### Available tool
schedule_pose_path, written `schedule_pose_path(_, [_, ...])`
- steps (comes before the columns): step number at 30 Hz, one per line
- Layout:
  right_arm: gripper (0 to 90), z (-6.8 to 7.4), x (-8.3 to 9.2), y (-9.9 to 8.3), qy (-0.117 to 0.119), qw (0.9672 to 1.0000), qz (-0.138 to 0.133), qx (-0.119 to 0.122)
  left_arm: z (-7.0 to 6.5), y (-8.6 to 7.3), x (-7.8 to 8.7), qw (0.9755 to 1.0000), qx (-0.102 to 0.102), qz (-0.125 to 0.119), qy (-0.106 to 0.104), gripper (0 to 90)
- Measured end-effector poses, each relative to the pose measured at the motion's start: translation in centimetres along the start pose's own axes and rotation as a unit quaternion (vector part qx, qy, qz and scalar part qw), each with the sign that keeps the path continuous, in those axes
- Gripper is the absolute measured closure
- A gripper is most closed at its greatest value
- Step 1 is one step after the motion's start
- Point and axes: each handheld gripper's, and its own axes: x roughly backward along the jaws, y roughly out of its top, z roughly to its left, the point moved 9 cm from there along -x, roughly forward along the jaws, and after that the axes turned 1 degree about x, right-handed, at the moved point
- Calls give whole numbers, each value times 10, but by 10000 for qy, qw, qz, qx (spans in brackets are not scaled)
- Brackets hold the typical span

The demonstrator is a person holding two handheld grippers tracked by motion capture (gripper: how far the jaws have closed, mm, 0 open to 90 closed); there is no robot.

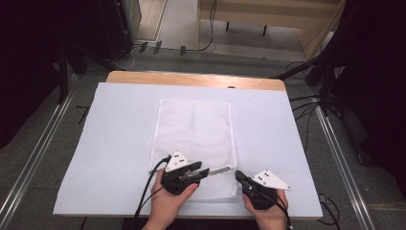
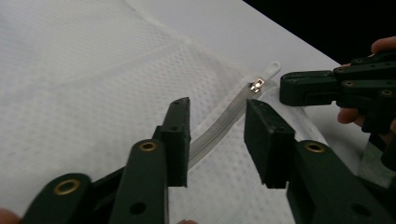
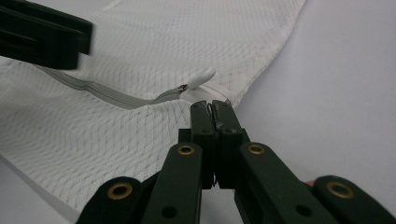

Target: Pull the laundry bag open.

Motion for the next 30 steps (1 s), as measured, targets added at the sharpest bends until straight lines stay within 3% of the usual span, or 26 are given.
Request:
schedule_pose_path(2, [900, 2, 1, 1, 42, 10000, -21, 8, -8, 2, -13, 9998, 13, 126, -132, 677])
schedule_pose_path(3, [900, 3, 1, 2, 62, 10000, -36, 12, -14, 4, -24, 9992, 97, 230, -304, 687])
schedule_pose_path(7, [900, 5, 2, 3, 104, 9999, -61, 56, -23, 11, -39, 9981, 222, 304, -479, 657])
schedule_pose_path(12, [900, 6, 3, 5, 114, 9999, -72, 77, -31, 22, -44, 9976, 339, 221, -568, 592])
schedule_pose_path(16, [900, 8, 2, 4, 160, 9998, -57, 94, -35, 33, -50, 9975, 491, 186, -470, 481])
schedule_pose_path(17, [900, 10, 2, 5, 193, 9997, -63, 121, -35, 34, -55, 9976, 541, 254, -350, 487])
schedule_pose_path(23, [900, 13, 4, 6, 191, 9995, -84, 229, -35, 31, -59, 9967, 580, 454, -345, 656])
schedule_pose_path(26, [900, 12, 4, 5, 175, 9995, -77, 246, -31, 32, -52, 9955, 713, 394, -482, 709])
schedule_pose_path(27, [900, 12, 4, 5, 168, 9996, -77, 233, -29, 32, -48, 9946, 749, 357, -616, 775])
schedule_pose_path(30, [900, 12, 4, 6, 165, 9996, -83, 226, -26, 29, -45, 9935, 826, 368, -696, 807])
